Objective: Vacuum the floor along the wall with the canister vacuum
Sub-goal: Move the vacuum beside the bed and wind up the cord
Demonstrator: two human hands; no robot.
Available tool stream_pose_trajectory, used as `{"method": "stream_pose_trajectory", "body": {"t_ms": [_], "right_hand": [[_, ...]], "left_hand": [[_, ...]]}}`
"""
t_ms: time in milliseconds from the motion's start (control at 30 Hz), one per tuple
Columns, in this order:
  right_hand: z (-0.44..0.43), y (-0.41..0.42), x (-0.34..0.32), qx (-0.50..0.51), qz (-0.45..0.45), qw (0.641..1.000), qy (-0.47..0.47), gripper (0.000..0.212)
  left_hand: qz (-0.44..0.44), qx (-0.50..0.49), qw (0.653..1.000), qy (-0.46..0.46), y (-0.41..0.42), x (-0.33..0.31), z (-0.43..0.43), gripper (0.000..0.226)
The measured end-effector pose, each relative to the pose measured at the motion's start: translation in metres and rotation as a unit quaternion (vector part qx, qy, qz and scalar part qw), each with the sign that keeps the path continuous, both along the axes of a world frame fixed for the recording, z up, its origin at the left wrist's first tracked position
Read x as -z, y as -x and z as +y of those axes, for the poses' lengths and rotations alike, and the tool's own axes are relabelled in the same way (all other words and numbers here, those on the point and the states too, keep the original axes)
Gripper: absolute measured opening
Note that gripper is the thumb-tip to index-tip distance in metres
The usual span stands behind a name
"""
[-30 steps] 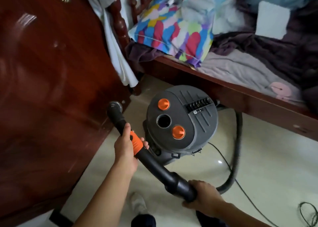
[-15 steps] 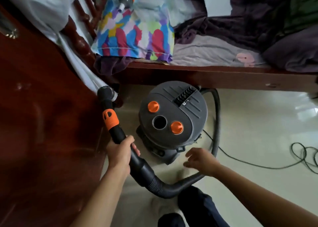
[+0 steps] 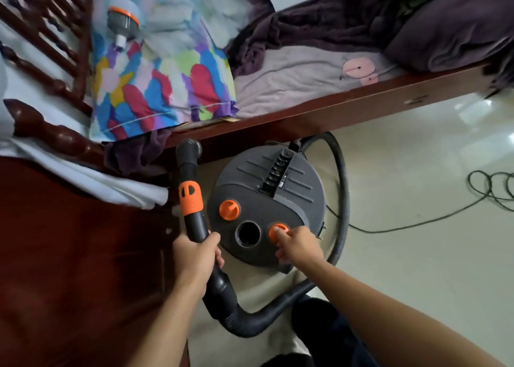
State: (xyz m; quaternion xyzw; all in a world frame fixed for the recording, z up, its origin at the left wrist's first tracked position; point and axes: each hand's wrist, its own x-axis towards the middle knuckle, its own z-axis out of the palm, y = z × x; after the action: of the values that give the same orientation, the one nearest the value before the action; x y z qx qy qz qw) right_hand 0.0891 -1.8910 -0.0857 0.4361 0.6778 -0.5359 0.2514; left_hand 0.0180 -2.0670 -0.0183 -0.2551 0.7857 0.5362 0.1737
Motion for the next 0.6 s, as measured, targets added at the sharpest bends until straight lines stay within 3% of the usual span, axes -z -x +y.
{"method": "stream_pose_trajectory", "body": {"t_ms": [167,367,467,600], "right_hand": [[-0.002,0.003,-0.003,-0.095,-0.043,0.986,-0.132,0.048],[-0.004,0.007,0.001,-0.233,-0.004,0.914,-0.334,0.052],[-0.003,0.013,0.000,-0.298,0.001,0.876,-0.380,0.048],[-0.008,0.022,-0.012,-0.325,-0.047,0.856,-0.400,0.038]], "left_hand": [[-0.006,0.025,1.000,0.005,0.011,0.006,-0.004,0.012],[-0.025,0.059,0.998,-0.002,0.036,0.021,-0.025,0.011],[-0.030,0.088,0.996,-0.012,0.047,0.025,-0.034,0.013],[-0.034,0.123,0.992,-0.018,0.060,0.018,-0.053,0.012]]}}
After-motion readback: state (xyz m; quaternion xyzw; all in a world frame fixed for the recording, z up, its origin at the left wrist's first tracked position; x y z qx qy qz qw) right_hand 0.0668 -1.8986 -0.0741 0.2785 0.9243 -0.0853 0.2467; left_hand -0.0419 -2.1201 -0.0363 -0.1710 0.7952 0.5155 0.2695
